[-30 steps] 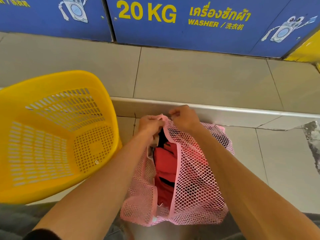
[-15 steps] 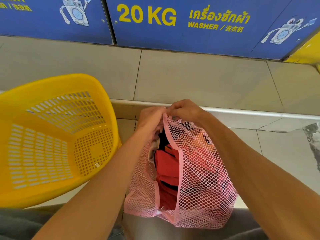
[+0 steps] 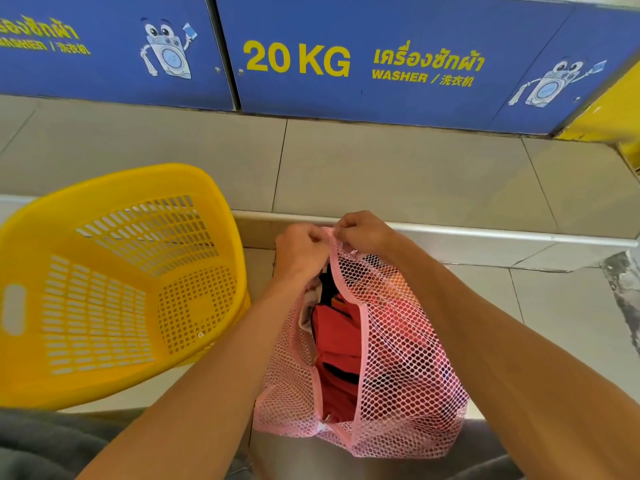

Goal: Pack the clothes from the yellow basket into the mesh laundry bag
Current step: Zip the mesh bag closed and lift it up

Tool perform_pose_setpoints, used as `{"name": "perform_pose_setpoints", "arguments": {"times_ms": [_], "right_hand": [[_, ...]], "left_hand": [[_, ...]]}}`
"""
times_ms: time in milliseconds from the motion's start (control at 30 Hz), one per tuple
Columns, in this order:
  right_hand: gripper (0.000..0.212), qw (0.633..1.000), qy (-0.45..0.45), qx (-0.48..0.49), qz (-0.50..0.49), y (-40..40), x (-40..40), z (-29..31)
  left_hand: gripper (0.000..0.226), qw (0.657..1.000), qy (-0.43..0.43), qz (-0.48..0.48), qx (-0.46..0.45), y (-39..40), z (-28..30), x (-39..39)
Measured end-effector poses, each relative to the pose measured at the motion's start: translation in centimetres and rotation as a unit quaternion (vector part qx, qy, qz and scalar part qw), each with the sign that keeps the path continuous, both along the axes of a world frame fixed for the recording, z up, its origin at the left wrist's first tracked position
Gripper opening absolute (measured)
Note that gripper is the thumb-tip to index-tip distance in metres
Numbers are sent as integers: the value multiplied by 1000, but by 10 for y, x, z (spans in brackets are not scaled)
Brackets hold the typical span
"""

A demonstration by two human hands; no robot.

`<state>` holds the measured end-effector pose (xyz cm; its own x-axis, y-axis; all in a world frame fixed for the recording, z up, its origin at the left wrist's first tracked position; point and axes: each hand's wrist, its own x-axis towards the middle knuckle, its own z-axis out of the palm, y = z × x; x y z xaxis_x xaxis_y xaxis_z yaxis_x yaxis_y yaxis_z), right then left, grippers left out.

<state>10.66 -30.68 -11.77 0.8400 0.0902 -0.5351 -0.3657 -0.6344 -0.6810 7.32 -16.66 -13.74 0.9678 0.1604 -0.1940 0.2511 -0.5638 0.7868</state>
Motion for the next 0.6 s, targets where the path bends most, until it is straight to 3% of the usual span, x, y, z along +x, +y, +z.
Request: {"name": "perform_pose_setpoints", "arguments": {"times_ms": [100,167,300,467,600], "right_hand": [[24,1000,11,13,-3,0,1,0],[25,1000,15,26,-1,0,1,0],[18,999,25,34,11,1,2,-2],[12,999,19,28,29,2,4,-2],[10,1000,14,21,18,3,5,-4]], "left_hand": [[7,976,80,107,-171,-2,1,2],[9,961,104,136,-218,-2,-3,3],[8,947,122,151,-256,-3,-9,4],[22,934,140,161,-287,-3,-13,6],[16,928,164,165,-291,-2,-15,9]]}}
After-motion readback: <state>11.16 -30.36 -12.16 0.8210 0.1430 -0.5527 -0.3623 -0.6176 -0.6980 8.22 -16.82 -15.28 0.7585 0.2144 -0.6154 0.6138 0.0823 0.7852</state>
